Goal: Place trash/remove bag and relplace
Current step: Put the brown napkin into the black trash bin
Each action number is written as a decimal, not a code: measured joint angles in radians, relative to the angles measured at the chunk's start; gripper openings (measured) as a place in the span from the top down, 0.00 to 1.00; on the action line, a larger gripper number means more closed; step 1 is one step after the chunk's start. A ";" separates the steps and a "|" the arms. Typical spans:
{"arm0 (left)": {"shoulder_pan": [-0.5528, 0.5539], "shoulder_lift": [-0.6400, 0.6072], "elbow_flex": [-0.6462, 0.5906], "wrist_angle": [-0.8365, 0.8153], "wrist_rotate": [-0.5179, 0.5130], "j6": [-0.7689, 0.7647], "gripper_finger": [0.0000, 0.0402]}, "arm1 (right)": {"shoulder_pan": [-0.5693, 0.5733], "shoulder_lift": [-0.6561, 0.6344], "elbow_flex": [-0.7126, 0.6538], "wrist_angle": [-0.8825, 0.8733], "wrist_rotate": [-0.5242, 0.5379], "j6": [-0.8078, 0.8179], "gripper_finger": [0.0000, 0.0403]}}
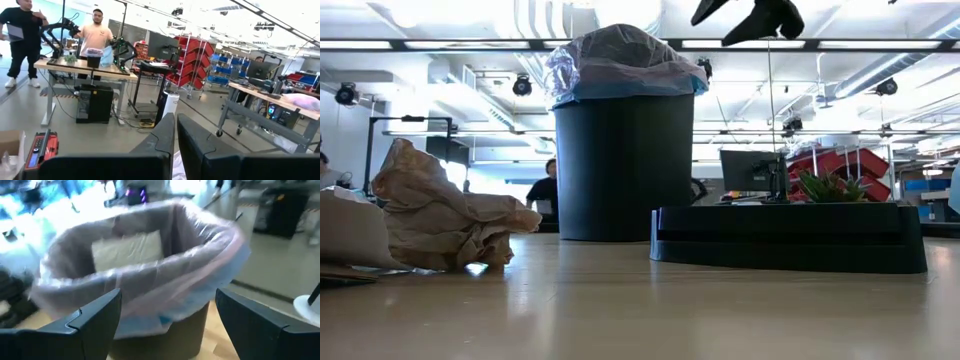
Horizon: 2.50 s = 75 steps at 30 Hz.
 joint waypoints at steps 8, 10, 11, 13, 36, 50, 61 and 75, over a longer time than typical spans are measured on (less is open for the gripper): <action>0.000 0.005 0.000 -0.001 -0.001 0.000 0.99 | -0.003 0.000 0.000 0.004 0.162 0.084 0.23; 0.000 0.005 0.000 -0.003 -0.001 0.000 0.99 | -0.003 0.000 0.000 0.004 0.153 0.089 0.23; 0.000 0.005 0.000 -0.003 -0.001 0.000 0.99 | -0.003 0.000 0.000 0.004 0.152 0.089 0.23; 0.000 0.005 0.000 -0.003 -0.001 0.000 0.99 | 0.000 0.003 0.000 0.004 0.152 0.089 0.23; 0.000 0.007 0.000 -0.017 -0.001 0.001 0.99 | 0.009 0.004 -0.002 -0.057 0.236 0.008 0.23; 0.000 0.010 0.000 -0.065 -0.002 0.031 1.00 | 0.008 0.004 -0.002 -0.040 0.247 0.041 0.23; -0.062 0.050 0.000 -0.100 0.042 0.218 0.99 | -0.006 0.034 -0.008 -0.043 0.200 0.090 0.23; -0.411 0.044 0.000 -0.097 -0.276 0.363 0.98 | 0.023 0.180 0.194 -0.003 -0.078 -0.248 0.23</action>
